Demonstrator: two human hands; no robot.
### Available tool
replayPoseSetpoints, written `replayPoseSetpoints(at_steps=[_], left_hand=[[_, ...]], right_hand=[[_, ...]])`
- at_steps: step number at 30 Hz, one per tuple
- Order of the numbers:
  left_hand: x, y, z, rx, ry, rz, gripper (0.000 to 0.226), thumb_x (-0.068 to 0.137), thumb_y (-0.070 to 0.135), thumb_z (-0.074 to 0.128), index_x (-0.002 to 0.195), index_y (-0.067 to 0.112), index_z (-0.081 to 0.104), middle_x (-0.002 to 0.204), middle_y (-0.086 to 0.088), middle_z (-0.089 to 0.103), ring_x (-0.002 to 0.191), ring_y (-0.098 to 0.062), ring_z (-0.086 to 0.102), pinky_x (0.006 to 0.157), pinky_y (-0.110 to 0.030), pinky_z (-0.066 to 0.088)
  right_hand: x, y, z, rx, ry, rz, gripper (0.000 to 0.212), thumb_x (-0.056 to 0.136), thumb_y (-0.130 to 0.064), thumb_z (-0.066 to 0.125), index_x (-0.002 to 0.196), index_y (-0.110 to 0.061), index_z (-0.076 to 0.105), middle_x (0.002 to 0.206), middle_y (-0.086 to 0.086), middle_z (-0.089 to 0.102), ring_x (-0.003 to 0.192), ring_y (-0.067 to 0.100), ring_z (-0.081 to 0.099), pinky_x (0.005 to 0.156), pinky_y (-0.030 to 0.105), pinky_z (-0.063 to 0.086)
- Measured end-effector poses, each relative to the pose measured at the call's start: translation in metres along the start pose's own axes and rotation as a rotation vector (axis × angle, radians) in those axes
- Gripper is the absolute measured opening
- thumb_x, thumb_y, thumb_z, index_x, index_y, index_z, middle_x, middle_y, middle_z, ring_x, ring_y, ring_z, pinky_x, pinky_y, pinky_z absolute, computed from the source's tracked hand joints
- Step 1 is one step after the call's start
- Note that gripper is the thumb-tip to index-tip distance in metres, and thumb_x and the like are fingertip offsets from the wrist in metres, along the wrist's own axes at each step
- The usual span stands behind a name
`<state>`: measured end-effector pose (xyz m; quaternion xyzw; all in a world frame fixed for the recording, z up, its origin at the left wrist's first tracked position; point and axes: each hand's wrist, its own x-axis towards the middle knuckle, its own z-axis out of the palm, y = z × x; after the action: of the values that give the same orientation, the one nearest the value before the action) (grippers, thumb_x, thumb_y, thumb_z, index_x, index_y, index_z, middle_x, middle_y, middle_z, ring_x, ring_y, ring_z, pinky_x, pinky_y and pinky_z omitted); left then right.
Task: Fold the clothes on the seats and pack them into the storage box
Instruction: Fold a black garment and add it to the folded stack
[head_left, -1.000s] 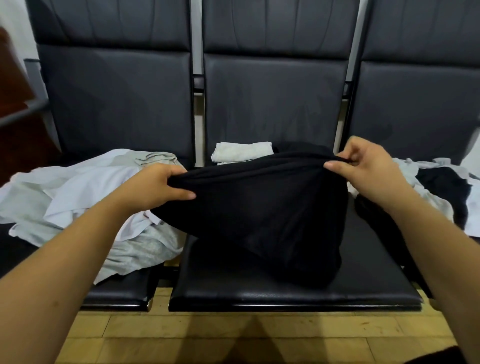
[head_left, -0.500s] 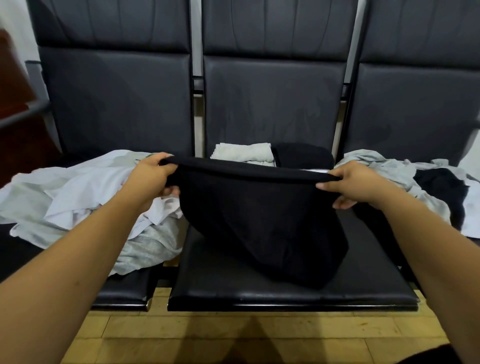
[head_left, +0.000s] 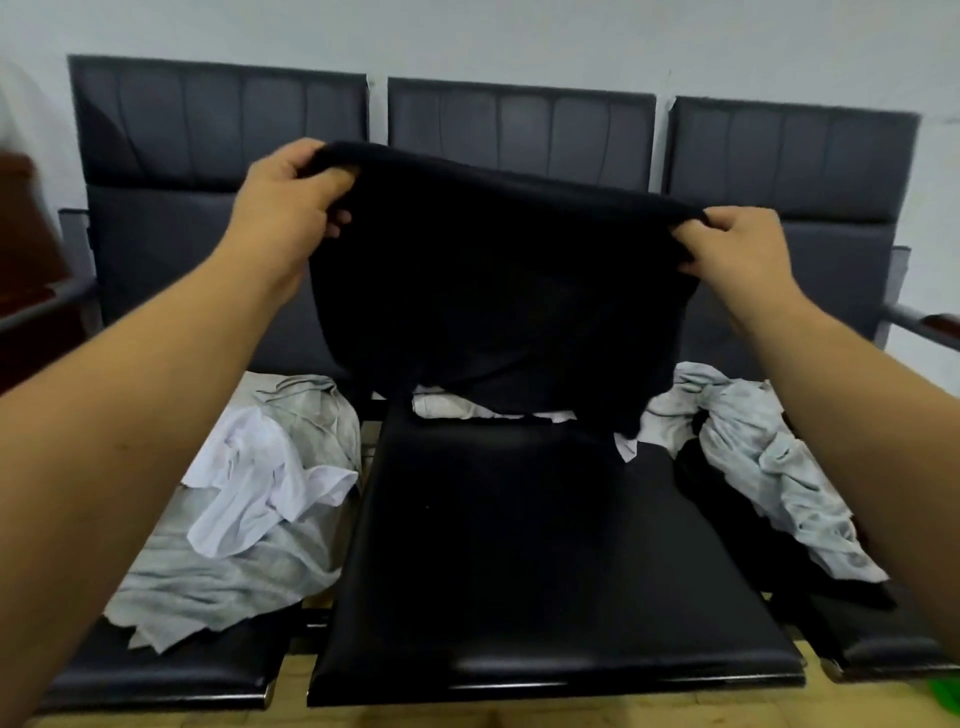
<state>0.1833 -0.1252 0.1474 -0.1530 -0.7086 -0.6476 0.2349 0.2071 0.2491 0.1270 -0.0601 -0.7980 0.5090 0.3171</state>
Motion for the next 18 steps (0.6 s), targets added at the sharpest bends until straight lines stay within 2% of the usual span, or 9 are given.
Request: replayPoseSetpoints(at_steps=[2, 4, 5, 8, 11, 13, 15, 16, 18], left_hand=[[-0.019, 0.005, 0.000, 0.043, -0.117, -0.066, 0.021, 0.094, 0.010, 0.061, 0.078, 0.023, 0.067, 0.059, 0.013, 0.064, 0.050, -0.002, 0.052, 0.044, -0.015, 0.039], [-0.045, -0.002, 0.000, 0.187, -0.319, -0.117, 0.027, 0.092, 0.005, 0.062, 0.072, 0.020, 0.071, 0.052, 0.009, 0.060, 0.040, -0.003, 0.045, 0.037, -0.015, 0.032], [-0.058, -0.009, 0.000, 0.274, -0.435, -0.143, 0.027, 0.091, 0.005, 0.064, 0.071, 0.021, 0.074, 0.052, 0.007, 0.059, 0.041, -0.006, 0.044, 0.037, -0.016, 0.032], [-0.102, -0.036, 0.006, 0.462, -0.772, -0.254, 0.012, 0.087, 0.010, 0.071, 0.078, 0.018, 0.074, 0.059, 0.000, 0.059, 0.053, -0.016, 0.049, 0.045, -0.022, 0.036], [-0.144, -0.062, 0.026, 0.562, -1.202, -0.408, 0.008, 0.088, 0.023, 0.074, 0.095, 0.028, 0.072, 0.073, 0.015, 0.069, 0.054, -0.004, 0.059, 0.049, -0.018, 0.044], [-0.162, -0.081, 0.039, 0.509, -1.407, -0.587, 0.030, 0.091, 0.038, 0.068, 0.119, 0.026, 0.065, 0.102, 0.011, 0.074, 0.061, -0.011, 0.068, 0.056, -0.020, 0.049], [-0.169, -0.106, 0.051, 0.503, -1.371, -0.615, 0.036, 0.095, 0.048, 0.059, 0.123, 0.025, 0.062, 0.114, 0.001, 0.072, 0.074, -0.018, 0.072, 0.070, -0.024, 0.054], [-0.170, -0.119, 0.057, 0.561, -1.292, -0.521, 0.036, 0.094, 0.051, 0.058, 0.120, 0.026, 0.063, 0.113, 0.001, 0.071, 0.085, -0.017, 0.071, 0.079, -0.025, 0.053], [-0.171, -0.149, 0.067, 0.780, -1.085, -0.269, 0.044, 0.091, 0.052, 0.063, 0.125, 0.026, 0.060, 0.121, 0.002, 0.063, 0.112, -0.017, 0.062, 0.096, -0.027, 0.047]], right_hand=[[-0.014, 0.000, 0.000, -0.013, -0.085, 0.048, 0.022, 0.073, -0.022, 0.068, 0.067, -0.002, 0.062, 0.069, 0.011, 0.052, 0.072, 0.019, 0.053, 0.073, 0.039, 0.052], [-0.032, 0.012, 0.005, -0.082, -0.143, 0.126, 0.005, 0.081, 0.003, 0.065, 0.078, 0.000, 0.068, 0.074, 0.015, 0.056, 0.075, 0.021, 0.055, 0.071, 0.036, 0.055], [-0.044, 0.022, 0.008, -0.050, -0.136, 0.227, 0.012, 0.083, 0.008, 0.059, 0.086, 0.002, 0.069, 0.079, 0.015, 0.059, 0.076, 0.022, 0.058, 0.069, 0.034, 0.056], [-0.079, 0.066, 0.018, 0.039, -0.128, 0.536, 0.020, 0.078, 0.004, 0.054, 0.089, 0.000, 0.070, 0.085, 0.015, 0.065, 0.081, 0.032, 0.065, 0.068, 0.035, 0.053], [-0.107, 0.116, 0.031, -0.005, -0.127, 0.675, 0.020, 0.078, -0.003, 0.058, 0.097, -0.005, 0.065, 0.089, 0.015, 0.063, 0.079, 0.028, 0.061, 0.062, 0.032, 0.048], [-0.121, 0.149, 0.037, -0.081, -0.096, 0.747, 0.040, 0.067, -0.015, 0.068, 0.104, -0.002, 0.063, 0.096, 0.018, 0.065, 0.084, 0.032, 0.062, 0.067, 0.038, 0.055], [-0.129, 0.184, 0.040, -0.237, -0.106, 0.795, 0.062, 0.054, -0.030, 0.073, 0.108, -0.001, 0.060, 0.109, 0.021, 0.062, 0.104, 0.040, 0.058, 0.079, 0.043, 0.057], [-0.127, 0.214, 0.042, -0.309, -0.105, 0.835, 0.071, 0.051, -0.034, 0.076, 0.111, -0.001, 0.057, 0.112, 0.020, 0.060, 0.108, 0.042, 0.054, 0.079, 0.043, 0.057], [-0.118, 0.271, 0.049, -0.364, -0.125, 0.912, 0.103, 0.028, -0.043, 0.079, 0.120, -0.003, 0.056, 0.112, 0.018, 0.061, 0.104, 0.042, 0.059, 0.079, 0.048, 0.059]])
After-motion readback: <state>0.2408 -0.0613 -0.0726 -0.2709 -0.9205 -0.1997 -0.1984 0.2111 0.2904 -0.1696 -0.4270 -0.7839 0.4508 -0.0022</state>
